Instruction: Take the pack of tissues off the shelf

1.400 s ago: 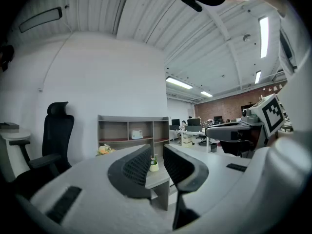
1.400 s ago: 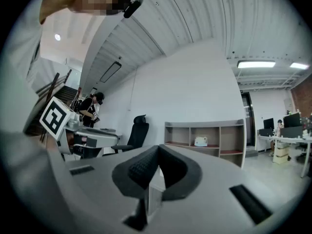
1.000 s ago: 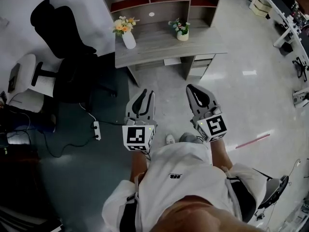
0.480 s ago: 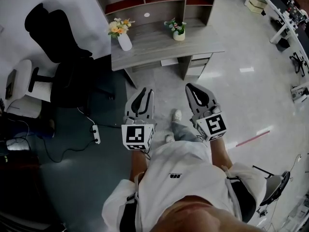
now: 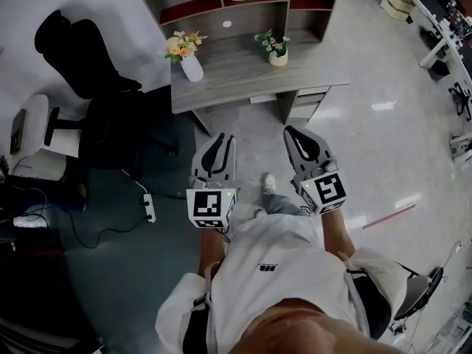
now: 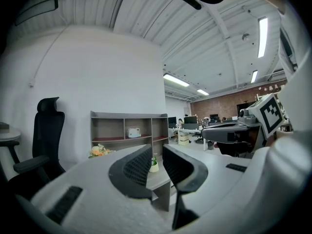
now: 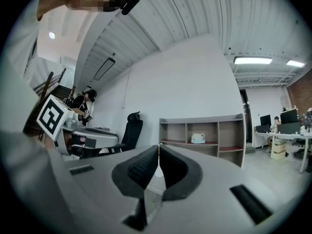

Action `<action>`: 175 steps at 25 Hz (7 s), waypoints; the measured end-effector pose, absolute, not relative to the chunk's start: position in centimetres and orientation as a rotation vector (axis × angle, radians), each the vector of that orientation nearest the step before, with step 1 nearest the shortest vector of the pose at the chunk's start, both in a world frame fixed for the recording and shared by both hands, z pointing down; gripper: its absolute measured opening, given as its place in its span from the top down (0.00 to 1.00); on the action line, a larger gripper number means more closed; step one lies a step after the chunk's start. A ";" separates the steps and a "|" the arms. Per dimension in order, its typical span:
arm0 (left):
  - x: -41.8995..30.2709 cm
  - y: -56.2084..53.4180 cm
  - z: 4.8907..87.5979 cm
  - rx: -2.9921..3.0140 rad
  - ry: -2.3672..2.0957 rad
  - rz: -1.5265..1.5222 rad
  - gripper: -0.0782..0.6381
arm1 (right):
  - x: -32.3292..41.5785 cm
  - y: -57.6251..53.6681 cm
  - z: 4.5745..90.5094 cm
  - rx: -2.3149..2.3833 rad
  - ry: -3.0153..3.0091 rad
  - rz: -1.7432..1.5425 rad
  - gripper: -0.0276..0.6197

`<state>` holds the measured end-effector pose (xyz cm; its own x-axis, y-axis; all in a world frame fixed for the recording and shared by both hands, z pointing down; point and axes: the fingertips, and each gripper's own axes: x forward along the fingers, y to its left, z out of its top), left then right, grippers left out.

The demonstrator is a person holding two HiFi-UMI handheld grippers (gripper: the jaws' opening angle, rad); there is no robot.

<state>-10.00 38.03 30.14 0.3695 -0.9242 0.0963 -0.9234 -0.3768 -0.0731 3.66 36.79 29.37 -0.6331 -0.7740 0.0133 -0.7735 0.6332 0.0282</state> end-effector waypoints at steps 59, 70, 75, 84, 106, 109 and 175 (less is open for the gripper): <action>-9.1 8.3 30.9 -2.564 1.792 -0.233 0.77 | 3.2 6.5 30.1 1.233 -2.822 -0.035 0.92; -10.3 2.8 31.0 -2.587 1.778 -0.236 0.77 | 1.6 1.1 30.1 1.229 -2.828 -0.055 0.91; -10.9 0.3 31.2 -2.603 1.771 -0.235 0.77 | 0.8 -1.2 30.3 1.229 -2.819 -0.045 0.91; -11.4 -4.2 31.7 -2.638 1.743 -0.244 0.77 | 0.0 -5.5 30.7 1.249 -2.785 -0.027 0.91; -12.1 -13.9 33.9 -2.721 1.679 -0.276 0.77 | -0.9 -13.9 32.6 1.342 -2.703 0.032 0.91; -11.8 -15.0 34.1 -2.736 1.664 -0.282 0.77 | -0.7 -14.7 32.9 1.349 -2.688 0.031 0.91; -0.4 -31.3 38.9 -2.837 1.591 -0.429 0.77 | 5.7 -27.2 36.1 1.322 -2.718 0.195 0.91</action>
